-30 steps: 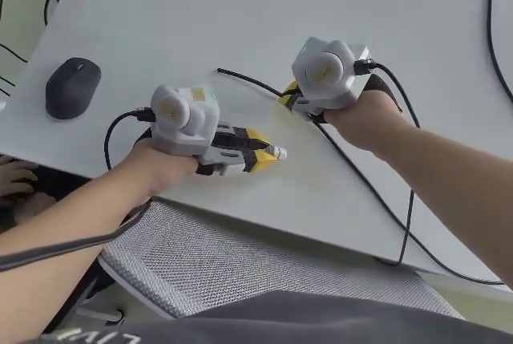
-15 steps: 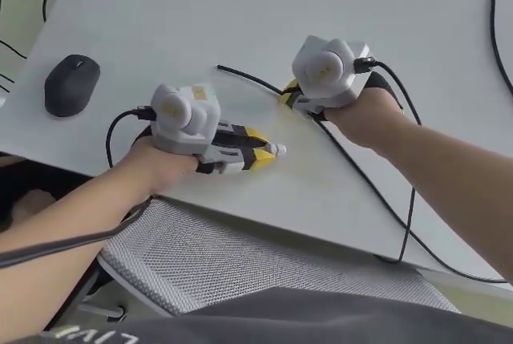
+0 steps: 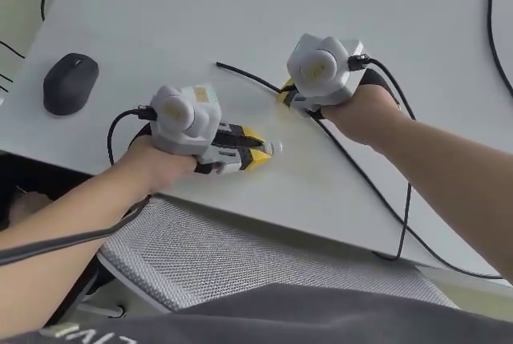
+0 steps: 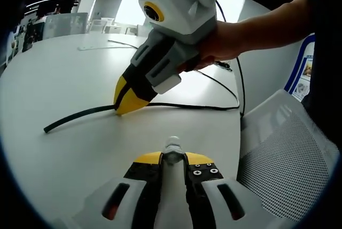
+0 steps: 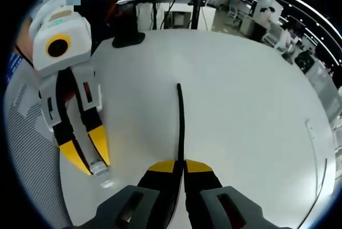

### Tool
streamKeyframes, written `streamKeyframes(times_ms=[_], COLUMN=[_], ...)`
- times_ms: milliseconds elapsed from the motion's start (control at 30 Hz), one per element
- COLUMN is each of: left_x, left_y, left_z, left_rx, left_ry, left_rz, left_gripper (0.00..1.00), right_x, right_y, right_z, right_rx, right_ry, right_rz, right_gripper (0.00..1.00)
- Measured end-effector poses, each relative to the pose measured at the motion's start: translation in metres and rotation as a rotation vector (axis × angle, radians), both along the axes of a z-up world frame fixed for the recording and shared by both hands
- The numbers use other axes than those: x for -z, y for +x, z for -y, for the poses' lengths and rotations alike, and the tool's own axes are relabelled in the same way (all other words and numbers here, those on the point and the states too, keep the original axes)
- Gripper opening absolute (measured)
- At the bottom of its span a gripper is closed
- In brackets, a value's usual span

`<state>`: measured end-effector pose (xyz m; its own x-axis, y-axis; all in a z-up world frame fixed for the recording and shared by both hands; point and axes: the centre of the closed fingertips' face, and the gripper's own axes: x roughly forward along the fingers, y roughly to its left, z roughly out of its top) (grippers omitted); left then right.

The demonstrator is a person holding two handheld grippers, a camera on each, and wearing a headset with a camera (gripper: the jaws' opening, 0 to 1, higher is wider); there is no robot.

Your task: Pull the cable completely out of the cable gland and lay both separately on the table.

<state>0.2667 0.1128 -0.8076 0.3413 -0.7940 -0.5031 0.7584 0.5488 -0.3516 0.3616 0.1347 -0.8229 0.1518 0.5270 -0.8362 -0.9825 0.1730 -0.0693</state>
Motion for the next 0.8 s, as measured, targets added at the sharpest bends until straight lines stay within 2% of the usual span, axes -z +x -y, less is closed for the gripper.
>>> streamKeyframes(times_ms=[300,467,567,800], left_x=[-0.001,-0.001,-0.001,-0.002], left_y=[0.000,-0.001,-0.002,0.000], left_z=[-0.001,-0.002,-0.002,-0.003], left_rx=[0.003,0.010,0.010,0.002], left_ry=[0.021,0.032,0.036,0.037], left_rz=[0.008,0.014,0.017,0.013], left_gripper=[0.16,0.16,0.18,0.20], right_x=[-0.003,-0.005,-0.012,-0.026], right_y=[-0.005,-0.003,0.000,0.003], right_z=[0.000,0.001,-0.001,0.006], right_rx=[-0.006,0.016,0.041,0.064], right_ry=[-0.016,-0.011,0.015,0.036], right_rz=[-0.004,-0.002,-0.001,0.011], right_gripper=[0.01,0.05,0.06,0.12])
